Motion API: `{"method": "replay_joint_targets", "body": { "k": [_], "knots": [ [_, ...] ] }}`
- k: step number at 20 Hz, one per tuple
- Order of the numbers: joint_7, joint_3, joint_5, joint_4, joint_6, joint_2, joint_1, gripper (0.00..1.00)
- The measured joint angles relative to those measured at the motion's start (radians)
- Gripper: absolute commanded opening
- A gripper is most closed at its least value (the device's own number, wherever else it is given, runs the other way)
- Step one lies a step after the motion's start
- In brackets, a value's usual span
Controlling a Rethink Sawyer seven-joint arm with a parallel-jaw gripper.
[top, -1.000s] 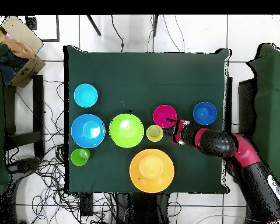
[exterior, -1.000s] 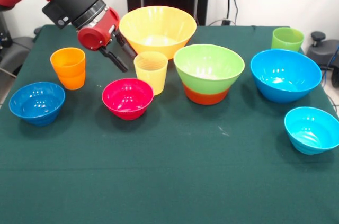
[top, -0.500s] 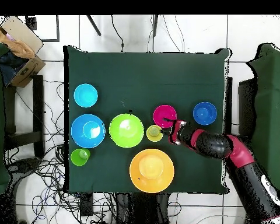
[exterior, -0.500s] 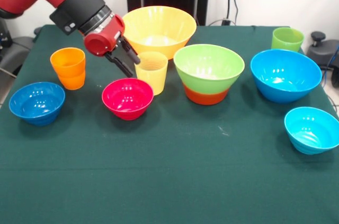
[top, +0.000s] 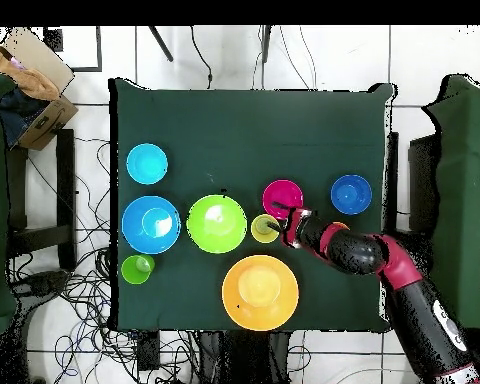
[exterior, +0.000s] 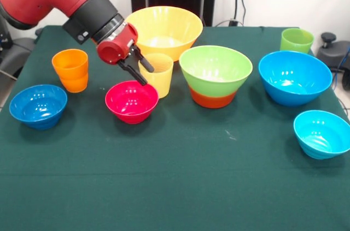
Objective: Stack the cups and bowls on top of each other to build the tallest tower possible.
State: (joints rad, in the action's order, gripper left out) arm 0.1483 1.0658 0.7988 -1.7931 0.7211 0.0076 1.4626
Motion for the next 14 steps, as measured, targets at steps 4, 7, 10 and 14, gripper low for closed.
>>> {"method": "replay_joint_targets", "body": {
  "k": [4, 7, 10, 14],
  "knots": [
    [0.0, 0.0, 0.015, 0.0, -0.001, 0.014, 0.003, 1.0],
    [0.0, 0.0, 0.03, 0.0, -0.009, 0.014, 0.003, 1.0],
    [0.0, 0.0, 0.068, 0.0, -0.047, 0.003, -0.001, 1.0],
    [0.0, -0.009, 0.127, 0.0, -0.113, -0.043, -0.031, 1.0]
  ]
}}
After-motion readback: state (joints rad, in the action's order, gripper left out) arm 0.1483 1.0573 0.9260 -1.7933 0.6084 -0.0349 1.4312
